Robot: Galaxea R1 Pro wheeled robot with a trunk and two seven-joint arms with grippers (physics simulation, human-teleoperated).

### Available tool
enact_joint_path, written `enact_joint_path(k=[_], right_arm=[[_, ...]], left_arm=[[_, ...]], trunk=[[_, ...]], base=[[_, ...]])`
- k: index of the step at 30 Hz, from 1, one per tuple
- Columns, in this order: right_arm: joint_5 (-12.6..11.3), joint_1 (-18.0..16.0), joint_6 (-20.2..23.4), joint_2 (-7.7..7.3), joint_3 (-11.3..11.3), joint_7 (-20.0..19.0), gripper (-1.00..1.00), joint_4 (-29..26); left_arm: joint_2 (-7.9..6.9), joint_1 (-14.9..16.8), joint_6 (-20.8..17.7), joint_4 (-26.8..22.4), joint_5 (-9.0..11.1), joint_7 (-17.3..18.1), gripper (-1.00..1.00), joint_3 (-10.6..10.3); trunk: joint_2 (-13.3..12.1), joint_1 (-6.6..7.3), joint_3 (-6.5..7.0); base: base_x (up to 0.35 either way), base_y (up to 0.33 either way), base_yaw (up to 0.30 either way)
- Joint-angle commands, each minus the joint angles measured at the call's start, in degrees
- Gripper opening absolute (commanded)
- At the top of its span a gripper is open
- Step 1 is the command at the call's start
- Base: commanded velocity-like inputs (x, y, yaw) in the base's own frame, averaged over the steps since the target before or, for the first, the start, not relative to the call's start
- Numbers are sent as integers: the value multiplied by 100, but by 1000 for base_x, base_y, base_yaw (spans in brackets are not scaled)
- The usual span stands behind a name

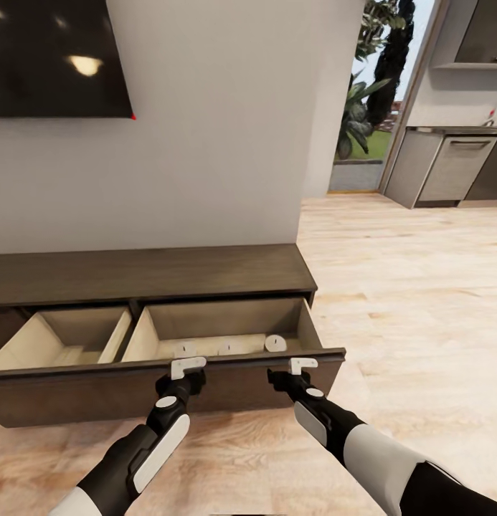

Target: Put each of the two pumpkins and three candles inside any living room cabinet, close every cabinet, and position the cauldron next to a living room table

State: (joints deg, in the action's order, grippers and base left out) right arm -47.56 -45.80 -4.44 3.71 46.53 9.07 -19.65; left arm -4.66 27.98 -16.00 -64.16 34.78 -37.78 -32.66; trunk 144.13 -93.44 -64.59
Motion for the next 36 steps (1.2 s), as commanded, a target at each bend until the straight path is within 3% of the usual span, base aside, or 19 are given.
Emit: enact_joint_path(k=[1, 17, 36], right_arm=[[-34, -8, -30, -2, 32, 33, 100, -4], [-34, -8, -30, -2, 32, 33, 100, -4], [-32, -8, -21, -2, 30, 33, 100, -4]], left_arm=[[-6, 6, -18, -9, 29, -45, 100, -21], [-8, 6, -19, -9, 29, -45, 100, -21], [-4, 6, -18, -9, 38, -45, 100, -15]], trunk=[[2, 0, -5], [2, 0, -5], [2, 0, -5]], base=[[107, 0, 0], [98, 0, 0], [285, 91, 0]])
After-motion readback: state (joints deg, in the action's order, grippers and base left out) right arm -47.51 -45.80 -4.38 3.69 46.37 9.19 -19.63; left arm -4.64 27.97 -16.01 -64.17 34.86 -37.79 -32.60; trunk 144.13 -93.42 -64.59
